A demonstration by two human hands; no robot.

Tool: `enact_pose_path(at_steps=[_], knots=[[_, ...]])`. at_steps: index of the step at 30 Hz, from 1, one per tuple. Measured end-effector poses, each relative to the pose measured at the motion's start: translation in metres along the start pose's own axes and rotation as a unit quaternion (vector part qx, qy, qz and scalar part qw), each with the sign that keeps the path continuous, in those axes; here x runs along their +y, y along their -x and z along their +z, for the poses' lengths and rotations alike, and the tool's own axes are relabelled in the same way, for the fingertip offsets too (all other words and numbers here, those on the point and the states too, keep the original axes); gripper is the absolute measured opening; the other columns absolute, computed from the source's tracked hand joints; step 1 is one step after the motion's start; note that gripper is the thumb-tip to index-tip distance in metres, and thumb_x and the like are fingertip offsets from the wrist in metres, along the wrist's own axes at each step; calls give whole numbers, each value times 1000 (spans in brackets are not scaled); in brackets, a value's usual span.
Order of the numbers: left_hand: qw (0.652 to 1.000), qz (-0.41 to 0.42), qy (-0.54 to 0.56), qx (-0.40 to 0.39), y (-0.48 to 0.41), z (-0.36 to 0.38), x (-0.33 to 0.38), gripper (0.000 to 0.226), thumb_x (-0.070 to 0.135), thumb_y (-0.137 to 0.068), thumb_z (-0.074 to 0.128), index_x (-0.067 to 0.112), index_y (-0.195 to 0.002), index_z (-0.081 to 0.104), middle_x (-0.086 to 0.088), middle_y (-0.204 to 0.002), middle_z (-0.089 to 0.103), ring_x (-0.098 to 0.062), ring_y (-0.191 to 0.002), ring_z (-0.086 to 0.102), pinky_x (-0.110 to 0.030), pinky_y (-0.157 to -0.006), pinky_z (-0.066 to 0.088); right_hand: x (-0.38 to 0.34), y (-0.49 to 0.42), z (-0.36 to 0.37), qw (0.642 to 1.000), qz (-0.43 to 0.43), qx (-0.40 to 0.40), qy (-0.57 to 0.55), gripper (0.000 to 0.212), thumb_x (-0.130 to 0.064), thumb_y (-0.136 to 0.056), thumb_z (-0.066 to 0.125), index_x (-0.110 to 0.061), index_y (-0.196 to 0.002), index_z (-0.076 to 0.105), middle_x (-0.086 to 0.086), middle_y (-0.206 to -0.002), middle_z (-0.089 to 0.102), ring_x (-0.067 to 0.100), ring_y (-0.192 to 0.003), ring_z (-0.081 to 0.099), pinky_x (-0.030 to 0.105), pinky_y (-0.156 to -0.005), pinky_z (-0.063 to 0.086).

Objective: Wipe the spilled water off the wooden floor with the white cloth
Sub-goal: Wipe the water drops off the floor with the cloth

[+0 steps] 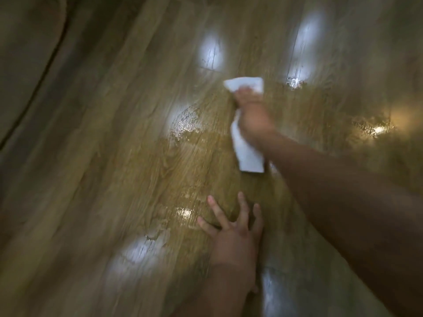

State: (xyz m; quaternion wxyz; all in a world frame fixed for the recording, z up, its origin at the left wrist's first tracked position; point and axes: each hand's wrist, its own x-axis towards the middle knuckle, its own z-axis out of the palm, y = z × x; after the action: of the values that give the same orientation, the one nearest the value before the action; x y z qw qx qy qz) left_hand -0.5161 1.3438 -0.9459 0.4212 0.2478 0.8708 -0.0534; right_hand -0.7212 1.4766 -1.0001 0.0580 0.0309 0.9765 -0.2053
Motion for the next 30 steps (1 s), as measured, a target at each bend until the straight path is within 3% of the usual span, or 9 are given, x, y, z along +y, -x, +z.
enact_pose_path(at_steps=[5,8,13,16,21,23,25,27,30], knots=[[998,1,-56,-42,-1,-2,1,138,60,-63,83,26,-155,-14,-6,-157,-26,-75,-122,-28,-88,-94,9,-91,36,50,985,-161,-66,-8,56,-6,-100,32,-15,-154,22,3,-163,12,22,-151,4,34,-122,-2],[999,-8,-39,-24,5,-4,0,137,57,-60,87,29,-156,-7,-9,-154,-32,-70,-131,-19,-86,-98,11,-69,51,40,982,-176,-74,1,61,-20,-100,42,-16,-155,17,-1,-164,10,16,-151,3,36,-122,8],[999,-27,-25,13,8,0,-1,156,59,-52,89,31,-147,-31,-5,-152,-44,-70,-128,-27,-83,-102,12,44,79,-26,1000,11,25,-4,49,-29,-102,35,-22,-151,31,0,-156,32,18,-142,32,27,-111,29],[999,-23,-20,19,7,1,-1,156,60,-54,88,31,-146,-35,-5,-150,-47,-69,-129,-28,-82,-104,12,151,116,-66,984,156,51,71,65,-5,-91,43,-10,-153,23,17,-158,22,35,-145,24,44,-116,27],[999,-28,-23,20,5,1,-2,157,61,-52,88,32,-147,-33,-4,-151,-46,-68,-130,-26,-81,-104,13,226,247,-91,933,347,83,37,60,-3,-94,45,-3,-150,25,24,-155,25,41,-142,27,53,-116,26],[999,-32,-14,16,4,0,0,157,59,-50,90,33,-147,-31,-3,-151,-45,-69,-130,-25,-82,-103,14,208,279,-77,939,331,88,37,55,-16,-101,38,-4,-153,23,19,-159,22,32,-147,20,48,-121,16],[999,-36,-22,14,2,0,3,158,59,-49,90,34,-147,-30,-3,-151,-46,-68,-131,-25,-81,-104,14,173,299,-54,953,287,93,23,55,-30,-102,37,-6,-151,26,18,-157,28,33,-145,26,50,-119,23],[999,-37,-19,14,3,0,2,157,60,-49,90,35,-148,-30,-1,-151,-45,-67,-132,-25,-80,-105,15,132,307,-28,971,223,86,16,58,-10,-95,52,-2,-148,29,25,-150,36,39,-138,34,53,-112,34],[999,-37,-13,20,5,2,0,157,62,-47,89,38,-148,-29,2,-152,-45,-65,-134,-24,-78,-106,16,86,317,4,997,-54,48,33,55,-2,-87,56,5,-140,41,26,-143,46,36,-137,35,52,-113,31]])
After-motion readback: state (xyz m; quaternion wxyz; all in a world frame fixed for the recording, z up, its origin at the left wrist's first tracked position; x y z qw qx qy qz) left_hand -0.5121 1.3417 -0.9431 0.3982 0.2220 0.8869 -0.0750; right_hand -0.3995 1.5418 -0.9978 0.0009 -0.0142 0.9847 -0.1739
